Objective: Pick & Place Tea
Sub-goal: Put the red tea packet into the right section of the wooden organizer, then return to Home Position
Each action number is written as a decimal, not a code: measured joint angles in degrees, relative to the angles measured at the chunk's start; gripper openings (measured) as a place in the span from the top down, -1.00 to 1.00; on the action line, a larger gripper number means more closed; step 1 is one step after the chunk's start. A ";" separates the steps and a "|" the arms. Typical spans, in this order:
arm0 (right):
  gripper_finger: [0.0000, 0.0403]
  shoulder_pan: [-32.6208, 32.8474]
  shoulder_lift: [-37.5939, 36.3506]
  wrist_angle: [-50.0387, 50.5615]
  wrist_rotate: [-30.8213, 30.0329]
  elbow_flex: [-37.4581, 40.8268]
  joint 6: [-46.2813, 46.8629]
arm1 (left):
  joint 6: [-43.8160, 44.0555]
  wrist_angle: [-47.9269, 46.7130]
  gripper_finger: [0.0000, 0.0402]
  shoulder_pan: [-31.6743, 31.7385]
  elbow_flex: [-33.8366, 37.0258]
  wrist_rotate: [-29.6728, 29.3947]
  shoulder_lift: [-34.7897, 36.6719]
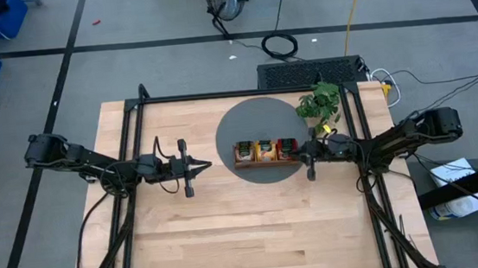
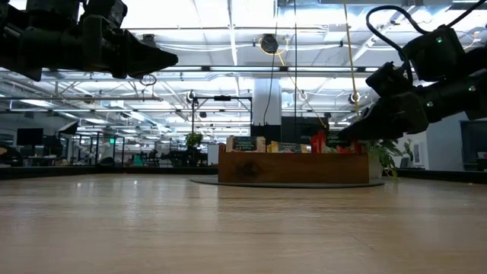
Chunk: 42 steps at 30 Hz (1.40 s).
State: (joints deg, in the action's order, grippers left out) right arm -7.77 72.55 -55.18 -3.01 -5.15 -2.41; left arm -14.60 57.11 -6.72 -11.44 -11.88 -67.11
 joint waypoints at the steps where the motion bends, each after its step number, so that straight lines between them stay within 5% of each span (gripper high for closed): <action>1: 0.71 0.00 0.00 -0.15 -0.18 0.00 0.00 | 0.07 0.00 0.88 0.00 0.00 0.00 0.00; 8: 0.35 0.00 0.00 -7.31 -1.76 0.00 -0.35 | -0.12 -0.01 0.88 0.00 0.00 -0.02 0.00; 15: 0.25 -0.02 -2.67 -10.12 -4.68 0.01 -4.46 | -0.45 -1.51 0.88 1.58 -0.04 -5.40 2.37; 20: 0.46 0.00 -12.04 -2.65 -4.65 0.00 -7.11 | -2.51 -14.00 0.90 3.00 -0.04 -6.22 13.20; 25: 0.91 0.00 -26.77 13.93 -4.44 0.01 -8.88 | -2.34 -31.18 0.97 4.32 -0.04 -8.73 30.00; 30: 0.97 0.00 -38.12 22.95 1.68 1.07 -6.85 | -0.27 -44.14 0.98 5.82 -0.02 -3.26 42.67; 42: 1.00 -0.01 -46.02 23.23 8.47 4.09 -2.92 | 0.29 -38.82 0.99 8.17 10.84 -0.13 50.58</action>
State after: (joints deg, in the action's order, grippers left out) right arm -7.78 26.53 -31.95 5.46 -1.06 -5.33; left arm -14.31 18.29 1.45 -0.60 -12.01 -16.54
